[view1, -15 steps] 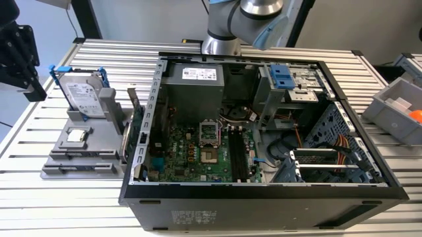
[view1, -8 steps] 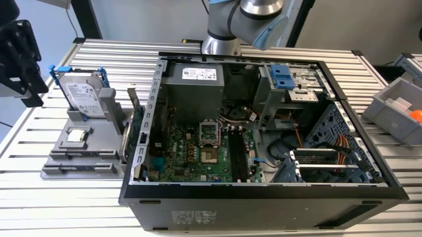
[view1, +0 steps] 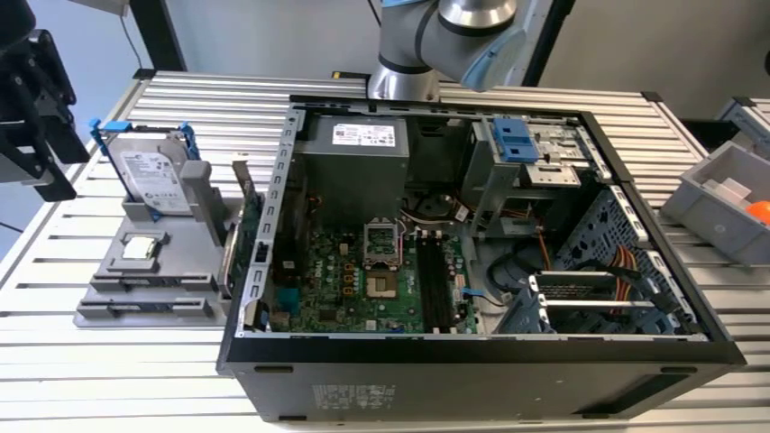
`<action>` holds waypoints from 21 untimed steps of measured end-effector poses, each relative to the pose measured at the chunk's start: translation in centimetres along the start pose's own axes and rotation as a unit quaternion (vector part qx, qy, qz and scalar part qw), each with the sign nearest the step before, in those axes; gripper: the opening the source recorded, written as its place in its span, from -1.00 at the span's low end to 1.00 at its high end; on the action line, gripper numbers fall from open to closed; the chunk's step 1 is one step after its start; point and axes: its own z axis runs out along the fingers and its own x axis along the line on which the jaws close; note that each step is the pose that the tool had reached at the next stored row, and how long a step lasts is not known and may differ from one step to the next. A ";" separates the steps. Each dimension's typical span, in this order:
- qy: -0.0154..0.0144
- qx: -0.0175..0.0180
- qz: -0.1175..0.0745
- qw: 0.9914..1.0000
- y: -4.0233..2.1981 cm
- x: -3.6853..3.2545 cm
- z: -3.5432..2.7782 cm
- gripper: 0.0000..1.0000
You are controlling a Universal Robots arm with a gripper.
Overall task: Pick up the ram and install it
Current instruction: 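Pick up the ram and move it above insertion slot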
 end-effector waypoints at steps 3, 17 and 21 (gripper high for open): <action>0.000 0.000 0.006 1.000 0.24 -0.05 0.07 1.00; 0.000 -0.001 0.061 0.998 0.34 -0.08 0.47 1.00; 0.000 -0.001 0.061 0.998 0.33 -0.10 0.65 1.00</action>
